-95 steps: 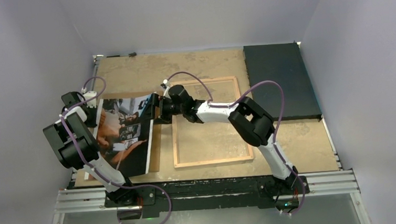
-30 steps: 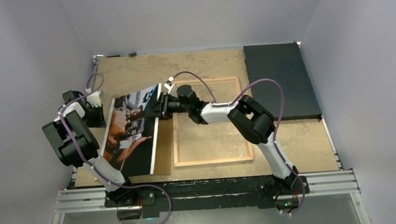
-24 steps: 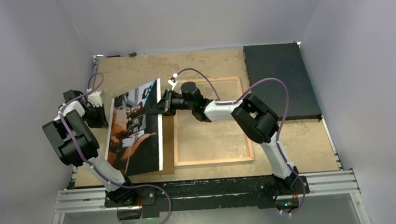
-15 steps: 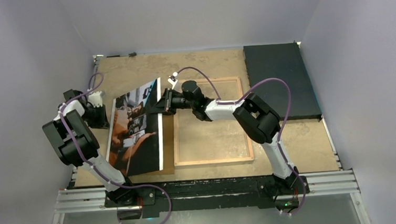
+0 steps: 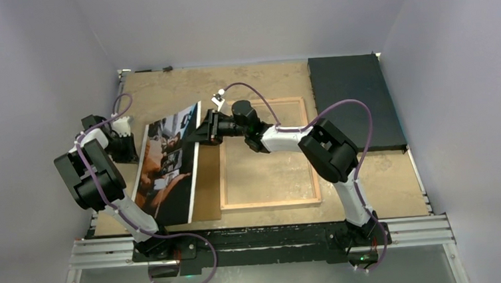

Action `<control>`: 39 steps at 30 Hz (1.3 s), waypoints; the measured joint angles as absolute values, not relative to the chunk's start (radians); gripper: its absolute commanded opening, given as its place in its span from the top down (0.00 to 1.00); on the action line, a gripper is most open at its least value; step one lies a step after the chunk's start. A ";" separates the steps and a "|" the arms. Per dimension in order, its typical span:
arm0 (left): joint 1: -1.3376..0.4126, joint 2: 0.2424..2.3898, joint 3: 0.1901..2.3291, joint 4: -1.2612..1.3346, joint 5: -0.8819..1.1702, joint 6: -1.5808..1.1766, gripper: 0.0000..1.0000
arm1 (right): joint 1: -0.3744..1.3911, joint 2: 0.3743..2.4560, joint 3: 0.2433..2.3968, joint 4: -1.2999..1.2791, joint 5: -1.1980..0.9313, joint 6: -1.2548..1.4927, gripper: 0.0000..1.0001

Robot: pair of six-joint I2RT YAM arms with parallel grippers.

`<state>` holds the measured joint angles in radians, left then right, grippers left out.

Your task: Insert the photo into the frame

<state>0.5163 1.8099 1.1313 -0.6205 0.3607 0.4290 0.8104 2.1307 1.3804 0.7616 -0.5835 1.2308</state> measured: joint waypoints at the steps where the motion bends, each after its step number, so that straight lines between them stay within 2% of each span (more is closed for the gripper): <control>1: 0.516 1.810 1.131 -0.618 0.361 0.429 0.94 | 0.810 2.131 1.379 0.765 -0.587 1.233 0.64; 6: 0.516 1.810 1.130 -0.614 0.361 0.429 0.97 | 0.810 2.131 1.377 0.784 -0.595 1.251 0.67; 13: 0.516 1.808 1.126 -0.607 0.359 0.429 0.98 | 0.809 2.129 1.368 0.805 -0.596 1.269 0.76; 20: 0.517 1.808 1.126 -0.605 0.345 0.429 0.98 | 0.805 2.118 1.368 0.806 -0.597 1.276 0.76; 24: 0.517 1.806 1.126 -0.602 0.334 0.429 0.98 | 0.804 2.117 1.367 0.806 -0.598 1.276 0.72; 26: 0.517 1.806 1.126 -0.599 0.331 0.429 0.98 | 0.803 2.115 1.363 0.805 -0.599 1.276 0.59; 29: 0.517 1.806 1.126 -0.589 0.326 0.429 0.98 | 0.802 2.110 1.351 0.810 -0.602 1.281 0.48; 39: 0.517 1.810 1.123 -0.577 0.329 0.429 1.00 | 0.806 2.110 1.329 0.895 -0.612 1.322 0.40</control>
